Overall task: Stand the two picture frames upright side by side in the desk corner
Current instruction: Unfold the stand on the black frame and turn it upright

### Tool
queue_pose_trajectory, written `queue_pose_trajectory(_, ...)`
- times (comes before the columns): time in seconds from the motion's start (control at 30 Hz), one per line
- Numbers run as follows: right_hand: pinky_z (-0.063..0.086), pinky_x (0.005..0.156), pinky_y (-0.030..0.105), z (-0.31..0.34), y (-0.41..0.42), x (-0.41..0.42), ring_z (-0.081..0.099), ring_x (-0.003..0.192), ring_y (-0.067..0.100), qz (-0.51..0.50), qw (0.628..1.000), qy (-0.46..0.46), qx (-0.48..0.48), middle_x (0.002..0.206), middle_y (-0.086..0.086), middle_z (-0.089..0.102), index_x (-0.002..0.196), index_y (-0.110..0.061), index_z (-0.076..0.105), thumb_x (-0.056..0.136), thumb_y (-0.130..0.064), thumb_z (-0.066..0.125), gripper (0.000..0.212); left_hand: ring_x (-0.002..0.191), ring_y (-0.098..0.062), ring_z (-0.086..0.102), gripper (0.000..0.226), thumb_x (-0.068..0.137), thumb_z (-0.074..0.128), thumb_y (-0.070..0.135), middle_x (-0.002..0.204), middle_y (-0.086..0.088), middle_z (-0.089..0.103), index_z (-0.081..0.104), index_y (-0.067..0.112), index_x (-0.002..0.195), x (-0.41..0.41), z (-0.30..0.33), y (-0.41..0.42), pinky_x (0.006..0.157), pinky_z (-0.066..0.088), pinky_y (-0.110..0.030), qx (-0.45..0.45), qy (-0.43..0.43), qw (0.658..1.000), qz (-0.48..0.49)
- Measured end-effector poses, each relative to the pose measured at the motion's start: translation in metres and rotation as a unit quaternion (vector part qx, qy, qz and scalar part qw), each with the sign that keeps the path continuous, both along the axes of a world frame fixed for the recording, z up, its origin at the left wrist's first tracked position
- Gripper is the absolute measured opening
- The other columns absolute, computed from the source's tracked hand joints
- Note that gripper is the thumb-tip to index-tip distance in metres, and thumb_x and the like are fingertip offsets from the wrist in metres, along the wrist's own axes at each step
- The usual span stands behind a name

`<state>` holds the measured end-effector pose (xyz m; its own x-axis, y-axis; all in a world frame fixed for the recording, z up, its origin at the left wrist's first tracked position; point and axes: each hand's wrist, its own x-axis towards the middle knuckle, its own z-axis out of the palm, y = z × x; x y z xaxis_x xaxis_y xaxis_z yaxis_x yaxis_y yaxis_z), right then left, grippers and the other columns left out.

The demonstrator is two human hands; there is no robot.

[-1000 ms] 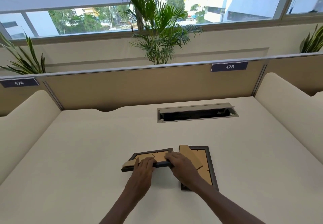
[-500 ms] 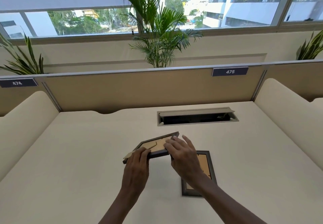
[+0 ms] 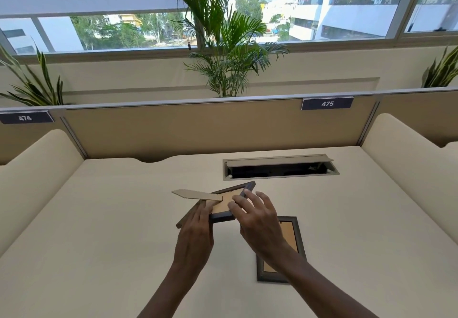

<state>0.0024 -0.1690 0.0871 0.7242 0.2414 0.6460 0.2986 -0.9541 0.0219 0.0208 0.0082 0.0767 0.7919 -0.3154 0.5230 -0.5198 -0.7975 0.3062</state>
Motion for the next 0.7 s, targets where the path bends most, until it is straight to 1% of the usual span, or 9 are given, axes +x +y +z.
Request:
queue_pose_trajectory(0.1,0.051,0.097,0.050,0.010,0.003,0.000,0.065,0.116,0.036,0.013,1.000,0.001,-0.001,0.120,0.010,0.072,0.115,-0.016,0.062,0.080,-0.008,0.078,0.040,0.108,-0.026,0.069,0.042,0.087,0.068,0.003,0.125,-0.012,0.068,0.060,0.003,0.128,0.000,0.002,0.002,0.090,0.059,-0.037,-0.050,0.015,0.997,-0.051)
queue_pose_trajectory(0.17,0.052,0.098,0.050,0.023,0.006,0.003,0.062,0.119,0.033,0.037,0.999,0.000,0.019,0.123,0.010,0.070,0.117,-0.016,0.063,0.084,-0.007,0.074,0.036,0.105,-0.019,0.069,0.034,0.093,0.059,0.007,0.121,-0.007,0.070,0.060,0.006,0.127,0.001,0.004,0.002,0.089,0.057,-0.031,-0.107,0.026,0.992,-0.063)
queue_pose_trajectory(0.27,0.046,0.106,0.042,0.041,0.009,0.011,0.050,0.131,0.028,0.059,0.991,0.010,0.117,0.138,0.012,0.057,0.124,-0.017,0.060,0.085,-0.015,0.076,0.043,0.082,0.003,0.064,0.026,0.096,0.053,0.007,0.095,0.010,0.070,0.061,0.014,0.120,0.003,0.010,0.001,0.075,0.048,-0.011,-0.183,0.066,0.980,-0.042)
queue_pose_trajectory(0.33,0.034,0.113,0.032,0.049,0.005,0.017,0.035,0.141,0.026,0.040,0.975,0.043,0.214,0.149,0.013,0.041,0.136,-0.018,0.051,0.080,-0.024,0.081,0.063,0.066,0.000,0.058,0.019,0.096,0.053,0.004,0.073,0.015,0.060,0.059,0.018,0.108,0.006,0.012,0.002,0.061,0.040,-0.012,-0.215,0.092,0.972,-0.024)
queue_pose_trajectory(0.4,0.027,0.115,0.030,0.051,-0.004,0.026,0.026,0.145,0.025,0.015,0.941,0.119,0.316,0.155,0.012,0.032,0.146,-0.016,0.038,0.078,-0.030,0.083,0.083,0.067,-0.009,0.060,0.014,0.097,0.052,0.006,0.075,0.007,0.063,0.057,0.017,0.104,0.012,0.015,0.005,0.059,0.044,-0.027,-0.248,0.141,0.958,-0.017)
queue_pose_trajectory(0.47,0.031,0.116,0.037,0.046,-0.014,0.035,0.028,0.146,0.025,0.007,0.882,0.227,0.413,0.157,0.011,0.034,0.152,-0.011,0.028,0.080,-0.032,0.082,0.092,0.085,-0.014,0.064,0.017,0.098,0.051,0.010,0.094,0.001,0.068,0.057,0.016,0.113,0.018,0.018,0.011,0.070,0.051,-0.032,-0.276,0.209,0.938,-0.025)
queue_pose_trajectory(0.53,0.040,0.111,0.042,0.036,-0.022,0.042,0.038,0.141,0.026,0.020,0.818,0.321,0.478,0.152,0.012,0.042,0.153,-0.013,0.027,0.086,-0.036,0.076,0.086,0.099,-0.011,0.063,0.022,0.100,0.050,0.013,0.109,0.004,0.067,0.055,0.019,0.120,0.024,0.020,0.019,0.080,0.052,-0.028,-0.298,0.265,0.916,-0.037)
queue_pose_trajectory(0.6,0.048,0.103,0.042,0.023,-0.026,0.048,0.051,0.133,0.025,0.047,0.766,0.379,0.516,0.141,0.011,0.056,0.149,-0.018,0.035,0.092,-0.043,0.066,0.069,0.107,-0.012,0.063,0.023,0.100,0.049,0.016,0.116,0.004,0.067,0.054,0.020,0.123,0.031,0.021,0.027,0.086,0.053,-0.029,-0.326,0.321,0.888,-0.047)
queue_pose_trajectory(0.7,0.055,0.097,0.045,0.007,-0.021,0.054,0.066,0.114,0.015,0.078,0.722,0.424,0.541,0.120,0.002,0.071,0.135,-0.023,0.053,0.095,-0.055,0.054,0.051,0.113,-0.014,0.066,0.022,0.101,0.049,0.017,0.118,0.002,0.070,0.058,0.022,0.121,0.042,0.019,0.040,0.094,0.054,-0.036,-0.381,0.405,0.828,-0.078)
